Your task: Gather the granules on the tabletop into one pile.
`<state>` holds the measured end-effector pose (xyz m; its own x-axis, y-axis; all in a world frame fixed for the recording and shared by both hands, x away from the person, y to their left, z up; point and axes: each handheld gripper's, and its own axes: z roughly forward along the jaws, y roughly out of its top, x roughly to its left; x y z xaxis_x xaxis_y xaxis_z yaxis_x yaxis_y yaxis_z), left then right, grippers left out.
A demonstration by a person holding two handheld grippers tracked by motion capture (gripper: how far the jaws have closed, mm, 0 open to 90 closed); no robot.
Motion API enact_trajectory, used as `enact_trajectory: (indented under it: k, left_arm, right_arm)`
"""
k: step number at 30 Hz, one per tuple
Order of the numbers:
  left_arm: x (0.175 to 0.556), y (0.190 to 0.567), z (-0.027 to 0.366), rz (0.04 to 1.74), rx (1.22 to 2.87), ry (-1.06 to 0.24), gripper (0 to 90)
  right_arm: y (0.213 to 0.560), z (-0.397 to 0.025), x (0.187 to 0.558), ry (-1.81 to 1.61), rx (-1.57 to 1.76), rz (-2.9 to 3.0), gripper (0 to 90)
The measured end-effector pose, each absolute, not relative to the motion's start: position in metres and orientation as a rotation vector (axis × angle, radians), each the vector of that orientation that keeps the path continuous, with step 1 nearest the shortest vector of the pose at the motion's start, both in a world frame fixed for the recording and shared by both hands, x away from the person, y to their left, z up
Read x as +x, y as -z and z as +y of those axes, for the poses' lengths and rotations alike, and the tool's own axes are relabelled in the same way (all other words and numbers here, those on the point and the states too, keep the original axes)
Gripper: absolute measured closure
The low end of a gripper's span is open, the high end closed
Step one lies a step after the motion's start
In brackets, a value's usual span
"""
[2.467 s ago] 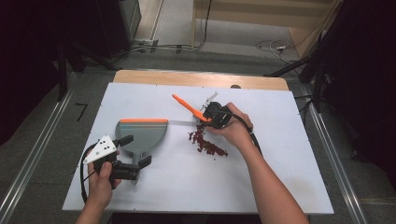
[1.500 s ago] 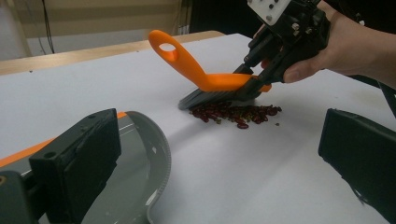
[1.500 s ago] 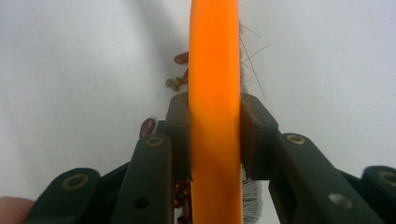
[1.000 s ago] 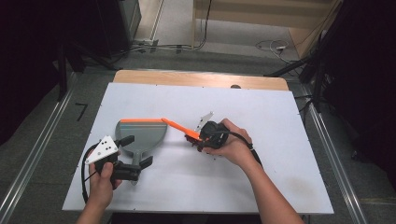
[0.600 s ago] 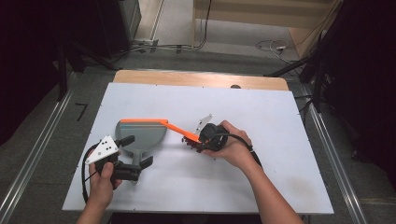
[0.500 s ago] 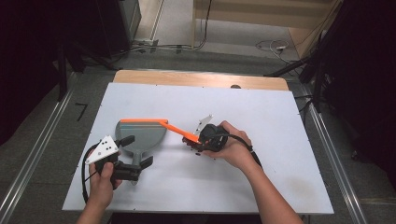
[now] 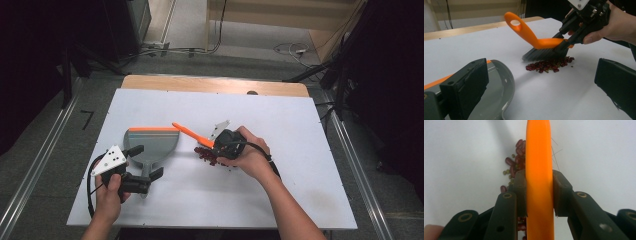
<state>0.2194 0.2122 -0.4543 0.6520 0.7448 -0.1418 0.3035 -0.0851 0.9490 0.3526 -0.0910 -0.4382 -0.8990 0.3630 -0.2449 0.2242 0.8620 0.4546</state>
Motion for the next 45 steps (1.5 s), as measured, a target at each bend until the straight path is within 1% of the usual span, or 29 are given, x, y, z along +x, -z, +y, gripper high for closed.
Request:
enact_trajectory:
  k: [5,9,12,16,20,27,31,35,38,45]
  left_arm:
    - [0.220,0.454,0.214,0.868,1.665,-0.459,0.0]
    - [0.220,0.454,0.215,0.869,1.661,-0.461,0.0]
    - [0.219,0.453,0.214,0.869,1.662,-0.463,0.0]
    - [0.219,0.453,0.213,0.867,1.664,-0.463,0.0]
    - [0.218,0.453,0.213,0.866,1.663,-0.465,0.0]
    - [0.219,0.453,0.214,0.869,1.660,-0.465,0.0]
    - [0.219,0.453,0.215,0.871,1.659,-0.466,0.0]
    - [0.219,0.453,0.214,0.868,1.660,-0.467,0.0]
    - [0.219,0.453,0.215,0.871,1.658,-0.466,0.0]
    - [0.218,0.453,0.214,0.869,1.665,-0.464,0.0]
  right_arm:
    - [0.424,-0.092,0.355,-0.628,0.449,2.674,68.2]
    - [0.413,-0.091,0.347,-0.705,0.508,2.638,68.2]
    - [0.411,-0.083,0.336,-0.731,0.546,2.652,68.2]
    - [0.414,-0.070,0.325,-0.809,0.751,2.652,68.2]
    - [0.421,-0.066,0.328,-0.943,0.982,2.740,68.4]
    - [0.435,-0.059,0.336,-0.980,1.096,2.778,68.5]
    - [0.441,-0.058,0.343,-1.097,1.262,2.741,68.6]
    - [0.447,-0.056,0.348,-0.980,1.293,2.667,68.7]
    - [0.448,-0.062,0.352,-0.923,1.331,2.622,69.0]
    - [0.450,-0.073,0.352,-0.862,1.378,2.569,68.9]
